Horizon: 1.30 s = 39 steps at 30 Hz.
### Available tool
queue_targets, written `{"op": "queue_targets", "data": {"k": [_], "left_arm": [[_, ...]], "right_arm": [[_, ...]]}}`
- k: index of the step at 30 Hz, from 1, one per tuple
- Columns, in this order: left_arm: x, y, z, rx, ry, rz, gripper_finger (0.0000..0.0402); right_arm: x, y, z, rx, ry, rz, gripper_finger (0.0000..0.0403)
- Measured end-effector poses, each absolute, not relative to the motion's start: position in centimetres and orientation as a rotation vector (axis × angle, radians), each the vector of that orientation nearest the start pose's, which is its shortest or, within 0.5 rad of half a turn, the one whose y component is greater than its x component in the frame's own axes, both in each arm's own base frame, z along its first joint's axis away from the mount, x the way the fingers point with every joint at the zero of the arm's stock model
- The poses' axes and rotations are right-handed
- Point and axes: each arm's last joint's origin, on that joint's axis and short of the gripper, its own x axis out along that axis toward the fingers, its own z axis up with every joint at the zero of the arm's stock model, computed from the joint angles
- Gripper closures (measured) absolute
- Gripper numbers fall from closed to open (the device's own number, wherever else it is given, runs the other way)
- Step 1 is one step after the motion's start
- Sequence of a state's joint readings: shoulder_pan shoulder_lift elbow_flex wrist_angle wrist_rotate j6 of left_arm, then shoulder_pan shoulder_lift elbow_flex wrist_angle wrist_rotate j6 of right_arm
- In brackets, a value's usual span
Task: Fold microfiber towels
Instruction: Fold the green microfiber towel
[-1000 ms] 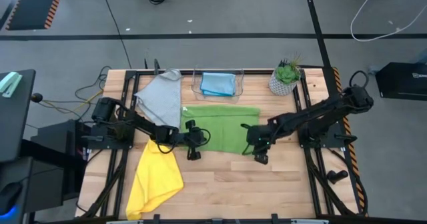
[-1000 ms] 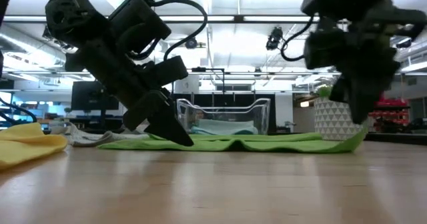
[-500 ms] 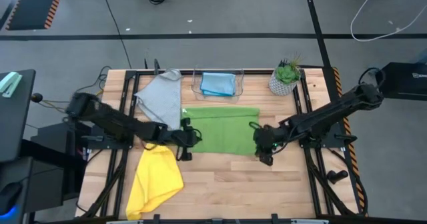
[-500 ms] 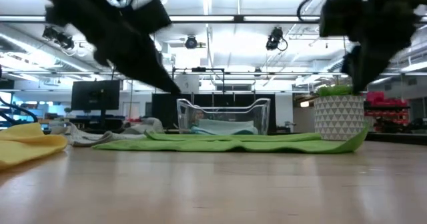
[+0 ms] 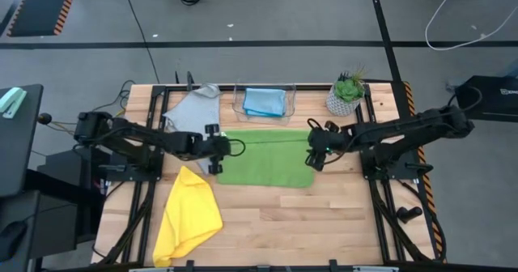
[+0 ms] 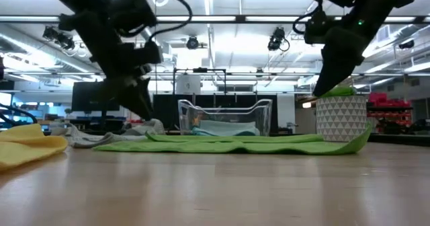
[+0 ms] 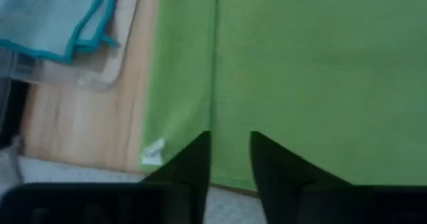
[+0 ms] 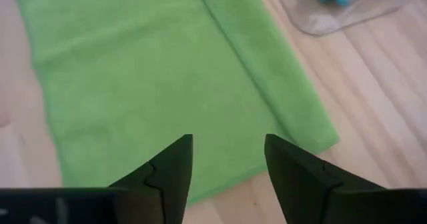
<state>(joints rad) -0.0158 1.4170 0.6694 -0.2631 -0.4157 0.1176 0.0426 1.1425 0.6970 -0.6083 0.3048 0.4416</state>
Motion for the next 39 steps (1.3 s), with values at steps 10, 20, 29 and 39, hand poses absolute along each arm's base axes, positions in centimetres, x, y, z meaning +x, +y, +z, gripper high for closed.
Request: {"op": "queue_targets", "data": {"k": [10,20,29,39], "left_arm": [[24.8,2.4,15.3,0.447,1.129,0.265,0.0196],[25.5,3.0,13.5,0.541,1.189,0.21,0.0284],[25.5,4.4,13.4,0.567,1.208,0.267,0.0389],[25.4,3.6,15.6,0.549,1.086,0.314,0.0394]], "right_arm": [[20.5,-0.1,21.1,0.206,0.952,-0.45,0.0203],[20.6,-0.1,21.1,0.203,0.949,-0.447,0.0204],[20.6,-0.1,21.1,0.186,0.95,-0.438,0.0205],[21.4,-0.3,19.5,0.025,1.037,-0.469,0.0169]]}}
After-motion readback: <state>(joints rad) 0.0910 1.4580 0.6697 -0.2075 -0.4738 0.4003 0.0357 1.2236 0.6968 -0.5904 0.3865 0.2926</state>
